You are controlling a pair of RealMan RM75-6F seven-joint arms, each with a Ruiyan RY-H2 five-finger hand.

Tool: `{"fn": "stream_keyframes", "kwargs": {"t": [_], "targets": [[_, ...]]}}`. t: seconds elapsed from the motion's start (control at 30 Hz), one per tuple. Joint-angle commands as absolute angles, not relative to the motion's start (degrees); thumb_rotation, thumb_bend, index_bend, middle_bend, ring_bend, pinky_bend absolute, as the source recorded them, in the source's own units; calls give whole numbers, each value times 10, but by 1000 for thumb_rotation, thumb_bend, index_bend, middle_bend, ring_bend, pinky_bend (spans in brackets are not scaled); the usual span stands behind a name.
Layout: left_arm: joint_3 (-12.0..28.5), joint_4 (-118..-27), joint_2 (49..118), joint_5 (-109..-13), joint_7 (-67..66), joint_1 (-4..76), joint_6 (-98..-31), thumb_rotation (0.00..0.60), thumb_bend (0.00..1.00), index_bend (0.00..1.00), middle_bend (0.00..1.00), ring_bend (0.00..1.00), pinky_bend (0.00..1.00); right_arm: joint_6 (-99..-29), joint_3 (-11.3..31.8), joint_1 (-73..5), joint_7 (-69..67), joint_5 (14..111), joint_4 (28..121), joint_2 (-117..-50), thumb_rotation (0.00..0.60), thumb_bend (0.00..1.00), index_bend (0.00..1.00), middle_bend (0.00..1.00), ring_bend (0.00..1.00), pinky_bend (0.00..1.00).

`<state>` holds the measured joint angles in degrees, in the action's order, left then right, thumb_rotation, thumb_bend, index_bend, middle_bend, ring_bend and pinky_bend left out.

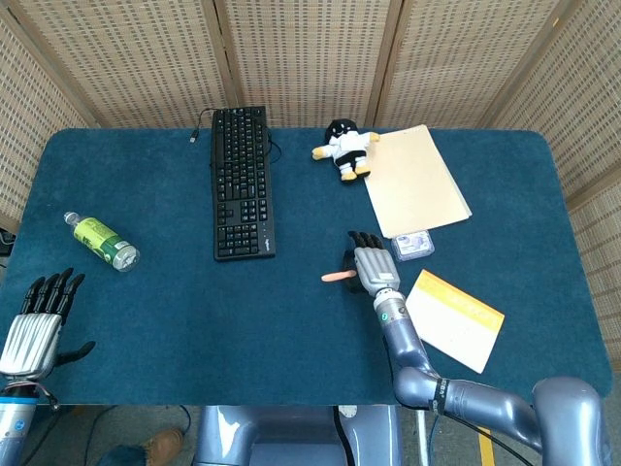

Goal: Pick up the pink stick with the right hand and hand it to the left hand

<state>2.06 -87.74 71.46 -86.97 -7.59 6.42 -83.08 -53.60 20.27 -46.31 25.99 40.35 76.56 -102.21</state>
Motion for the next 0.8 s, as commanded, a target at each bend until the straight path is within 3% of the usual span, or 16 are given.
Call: {"fn": "stream_keyframes", "kwargs": {"t": [0.03,0.47,0.8], "targets": [[39,-877,689,-903,-76,102,-816,600,0,0,0,0,0,-532,229,-471,258,361,817,-1004,600,576,664,164,0,50],[71,-901,640,-969,-71,200,-772,600,0,0,0,0,0,-526,301,-566,273,209,842,-1030,600,581,668,165,0,49],[83,-876,668,-985,-57,267,-726,600,0,28,0,0,0,-509,338,-635,251,136,814,-1066,600,585,673,165,0,48]]}}
